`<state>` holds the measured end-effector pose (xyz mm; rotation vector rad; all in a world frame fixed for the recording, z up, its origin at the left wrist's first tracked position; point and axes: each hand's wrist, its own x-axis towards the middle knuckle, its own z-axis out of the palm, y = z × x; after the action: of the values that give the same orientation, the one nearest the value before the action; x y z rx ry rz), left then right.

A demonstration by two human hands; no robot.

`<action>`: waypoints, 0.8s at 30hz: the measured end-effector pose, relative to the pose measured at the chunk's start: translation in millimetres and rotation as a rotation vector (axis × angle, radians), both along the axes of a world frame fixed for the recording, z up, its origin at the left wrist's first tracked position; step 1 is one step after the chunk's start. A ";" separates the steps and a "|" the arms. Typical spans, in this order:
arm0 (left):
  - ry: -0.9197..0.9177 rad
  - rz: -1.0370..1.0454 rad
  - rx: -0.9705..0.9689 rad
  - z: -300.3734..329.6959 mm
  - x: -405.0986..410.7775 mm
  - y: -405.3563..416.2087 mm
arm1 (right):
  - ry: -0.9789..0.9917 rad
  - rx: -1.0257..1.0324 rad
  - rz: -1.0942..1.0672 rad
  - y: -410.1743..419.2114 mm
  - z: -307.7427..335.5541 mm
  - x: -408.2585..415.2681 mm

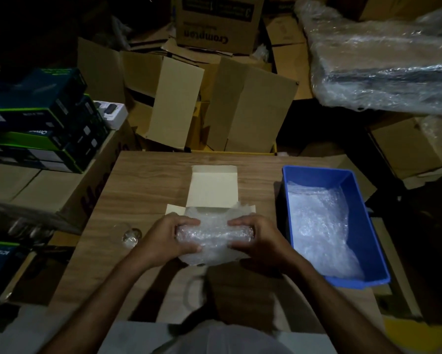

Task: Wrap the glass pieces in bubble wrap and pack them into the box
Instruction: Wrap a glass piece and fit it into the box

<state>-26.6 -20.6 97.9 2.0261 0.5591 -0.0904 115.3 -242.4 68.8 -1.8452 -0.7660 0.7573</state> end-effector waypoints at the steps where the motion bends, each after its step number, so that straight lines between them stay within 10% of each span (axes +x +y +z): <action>1: -0.013 -0.028 0.136 0.7 2.2 0.7 | 0.021 0.006 0.010 1.7 1.7 1.9; 4: -0.088 -0.056 0.189 2.0 3.6 8.6 | 0.184 0.074 -0.053 0.3 5.2 10.8; 9: -0.093 0.021 -0.491 -2.4 1.2 2.8 | 0.603 0.184 -0.152 1.2 13.4 13.7; 16: -0.193 0.288 -0.506 -19.6 -4.4 -13.2 | 0.653 0.222 -0.109 -1.5 3.8 6.2; 24: 0.038 -0.122 -0.564 -7.9 -12.1 -4.5 | 0.798 0.336 -0.174 15.7 -10.1 4.4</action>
<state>-38.7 -25.0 90.0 1.5068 0.3785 -0.3238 119.7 -226.6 58.7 -1.1386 -0.1884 1.0703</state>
